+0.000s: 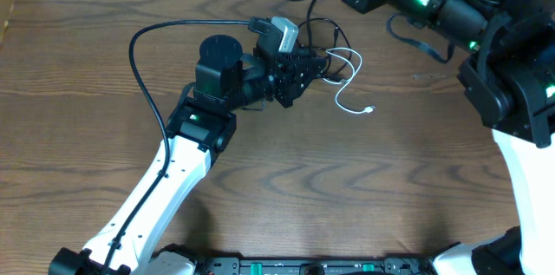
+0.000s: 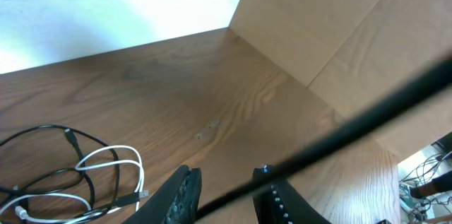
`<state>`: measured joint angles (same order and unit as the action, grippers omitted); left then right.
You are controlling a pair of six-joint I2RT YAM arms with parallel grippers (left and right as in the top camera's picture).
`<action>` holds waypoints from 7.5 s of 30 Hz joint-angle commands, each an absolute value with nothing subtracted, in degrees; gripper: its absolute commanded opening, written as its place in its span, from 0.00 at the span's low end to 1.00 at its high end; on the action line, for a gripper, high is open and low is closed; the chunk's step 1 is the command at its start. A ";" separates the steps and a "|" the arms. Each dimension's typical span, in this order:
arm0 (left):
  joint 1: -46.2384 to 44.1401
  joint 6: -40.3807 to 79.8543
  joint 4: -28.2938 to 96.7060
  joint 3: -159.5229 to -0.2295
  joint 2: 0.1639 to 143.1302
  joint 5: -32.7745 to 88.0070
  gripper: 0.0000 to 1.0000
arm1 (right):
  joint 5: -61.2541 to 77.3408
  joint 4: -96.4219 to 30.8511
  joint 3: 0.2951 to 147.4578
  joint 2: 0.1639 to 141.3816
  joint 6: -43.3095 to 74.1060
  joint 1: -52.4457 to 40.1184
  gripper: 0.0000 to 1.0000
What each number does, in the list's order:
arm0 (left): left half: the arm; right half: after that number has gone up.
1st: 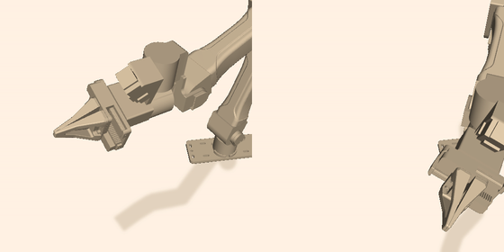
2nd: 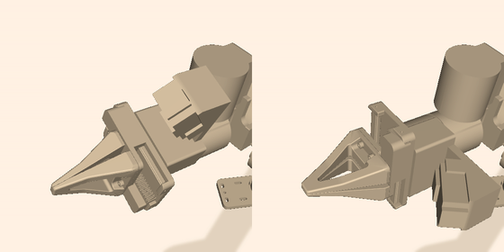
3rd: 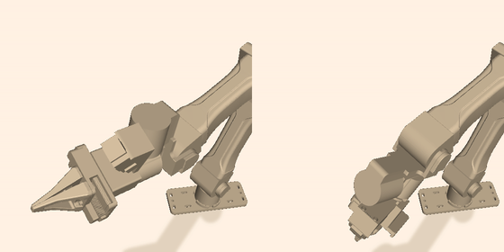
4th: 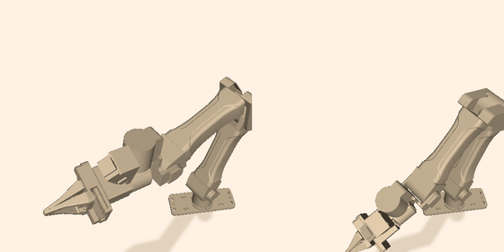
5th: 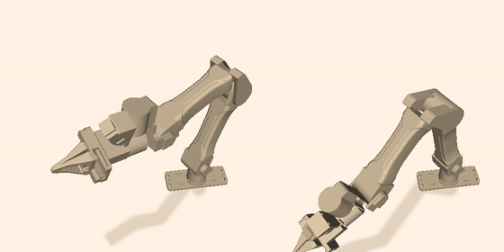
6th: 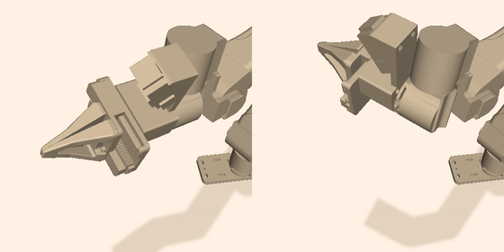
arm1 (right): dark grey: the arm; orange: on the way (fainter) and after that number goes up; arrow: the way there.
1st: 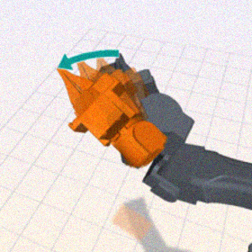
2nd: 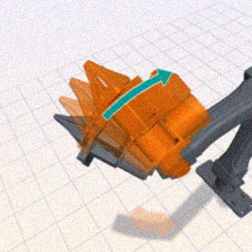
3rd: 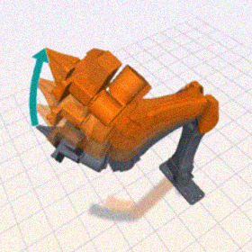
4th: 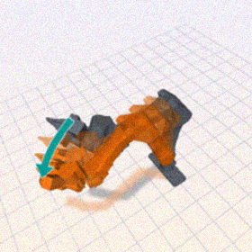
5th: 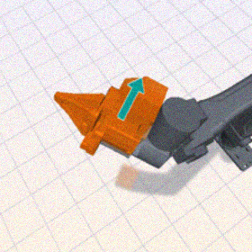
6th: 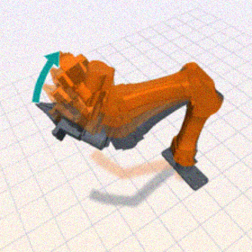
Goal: Untangle cables
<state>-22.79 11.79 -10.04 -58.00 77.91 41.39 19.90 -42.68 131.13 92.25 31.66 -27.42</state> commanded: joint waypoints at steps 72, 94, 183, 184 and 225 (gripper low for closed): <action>-23.64 16.34 -13.67 -58.85 77.19 41.43 0.07 | 4.99 -48.01 131.46 92.03 27.66 -25.78 0.36; -20.32 51.79 -32.05 -59.22 62.98 28.88 0.07 | -2.33 -79.44 128.33 95.42 24.32 -18.33 0.91; -11.33 59.29 -21.54 -63.02 63.99 15.42 0.08 | 15.11 -29.43 80.95 106.74 35.05 -40.12 0.74; -11.33 59.31 -21.54 -63.02 63.99 15.42 0.07 | 13.82 -29.19 80.93 106.76 36.36 -40.53 0.71; -11.29 61.47 -25.69 -63.96 64.31 14.33 0.07 | -3.81 -40.38 80.82 106.89 41.10 -28.34 0.69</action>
<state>-11.09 64.01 -23.49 -61.73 64.20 14.81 -3.42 -39.83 80.20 106.48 41.12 -30.37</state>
